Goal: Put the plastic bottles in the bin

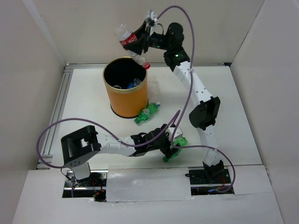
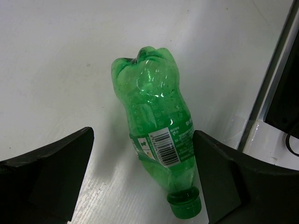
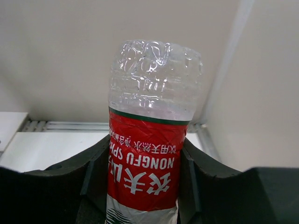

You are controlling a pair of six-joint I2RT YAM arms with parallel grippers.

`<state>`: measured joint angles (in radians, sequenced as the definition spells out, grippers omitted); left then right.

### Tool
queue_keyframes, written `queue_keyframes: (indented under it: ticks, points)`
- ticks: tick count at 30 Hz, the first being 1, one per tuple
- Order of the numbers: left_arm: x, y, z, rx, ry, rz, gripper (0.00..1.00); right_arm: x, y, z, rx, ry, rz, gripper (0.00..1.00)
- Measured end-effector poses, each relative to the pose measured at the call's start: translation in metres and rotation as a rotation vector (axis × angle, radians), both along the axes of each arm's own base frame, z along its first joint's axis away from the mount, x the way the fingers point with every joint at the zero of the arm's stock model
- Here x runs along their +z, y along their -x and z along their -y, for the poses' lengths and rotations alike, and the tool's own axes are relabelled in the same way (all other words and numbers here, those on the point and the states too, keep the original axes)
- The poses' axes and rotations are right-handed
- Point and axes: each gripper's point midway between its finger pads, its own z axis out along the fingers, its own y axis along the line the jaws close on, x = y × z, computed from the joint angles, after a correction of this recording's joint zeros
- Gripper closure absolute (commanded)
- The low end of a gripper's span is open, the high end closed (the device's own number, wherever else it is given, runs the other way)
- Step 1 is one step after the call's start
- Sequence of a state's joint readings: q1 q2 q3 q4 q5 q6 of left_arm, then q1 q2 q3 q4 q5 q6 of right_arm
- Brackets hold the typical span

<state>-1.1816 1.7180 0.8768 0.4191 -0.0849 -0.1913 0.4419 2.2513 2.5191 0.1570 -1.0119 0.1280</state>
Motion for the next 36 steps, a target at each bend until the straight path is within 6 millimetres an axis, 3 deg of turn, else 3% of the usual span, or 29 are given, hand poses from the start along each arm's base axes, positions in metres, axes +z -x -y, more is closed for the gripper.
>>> queue_keyframes:
  ticks: [4, 7, 8, 9, 10, 13, 17, 19, 21, 23, 24, 27, 28, 30, 32, 36]
  points:
    - [0.000, -0.002, 0.000, 0.017, 0.001, 0.011, 0.00, -0.057, -0.006, -0.046, 0.037, 0.024, -0.134, 0.73]
    - [-0.001, -0.004, 0.000, 0.035, 0.005, 0.006, 0.00, -0.092, -0.009, -0.074, 0.049, 0.038, -0.222, 0.57]
    - [-0.002, -0.005, 0.000, 0.042, 0.006, 0.004, 0.00, -0.101, -0.008, -0.081, 0.056, 0.043, -0.244, 0.47]
    - [-0.002, -0.006, 0.001, 0.046, 0.007, 0.005, 0.00, -0.106, -0.008, -0.088, 0.054, 0.040, -0.256, 0.17]
    - [-0.003, -0.006, 0.001, 0.050, 0.006, 0.005, 0.00, -0.108, -0.007, -0.091, 0.055, 0.038, -0.270, 0.01]
    - [-0.007, -0.008, 0.001, 0.060, 0.003, 0.008, 0.00, -0.105, -0.005, -0.092, 0.053, 0.037, -0.259, 0.01]
    - [-0.025, -0.012, -0.002, 0.080, -0.037, 0.005, 0.00, -0.092, -0.012, -0.076, 0.006, 0.046, -0.235, 0.01]
    - [-0.037, -0.014, -0.002, 0.091, -0.067, 0.001, 0.03, -0.080, -0.021, -0.054, -0.043, 0.054, -0.237, 0.01]
    - [-0.047, -0.016, -0.001, 0.099, -0.090, -0.005, 0.21, -0.062, -0.031, -0.019, -0.109, 0.054, -0.235, 0.01]
    - [-0.051, -0.017, -0.001, 0.108, -0.099, -0.007, 0.43, -0.039, -0.047, 0.034, -0.211, 0.044, -0.223, 0.01]
    - [-0.050, -0.018, 0.000, 0.110, -0.095, -0.006, 0.68, -0.030, -0.055, 0.064, -0.268, 0.042, -0.224, 0.01]
    - [-0.048, -0.022, -0.002, 0.127, -0.101, 0.012, 0.92, -0.010, -0.072, 0.164, -0.469, 0.033, -0.221, 0.01]
    - [-0.049, -0.023, -0.005, 0.137, -0.112, 0.018, 0.94, -0.009, -0.076, 0.195, -0.533, 0.035, -0.231, 0.01]
    - [-0.032, -0.026, -0.009, 0.151, -0.096, 0.040, 0.94, -0.013, -0.078, 0.247, -0.652, 0.047, -0.255, 0.01]
    - [-0.002, -0.028, -0.016, 0.160, -0.069, 0.082, 0.94, -0.030, -0.075, 0.283, -0.739, 0.077, -0.288, 0.01]
    - [0.102, -0.043, -0.026, 0.195, 0.093, 0.223, 0.94, -0.092, -0.062, 0.316, -0.806, 0.180, -0.374, 0.51]
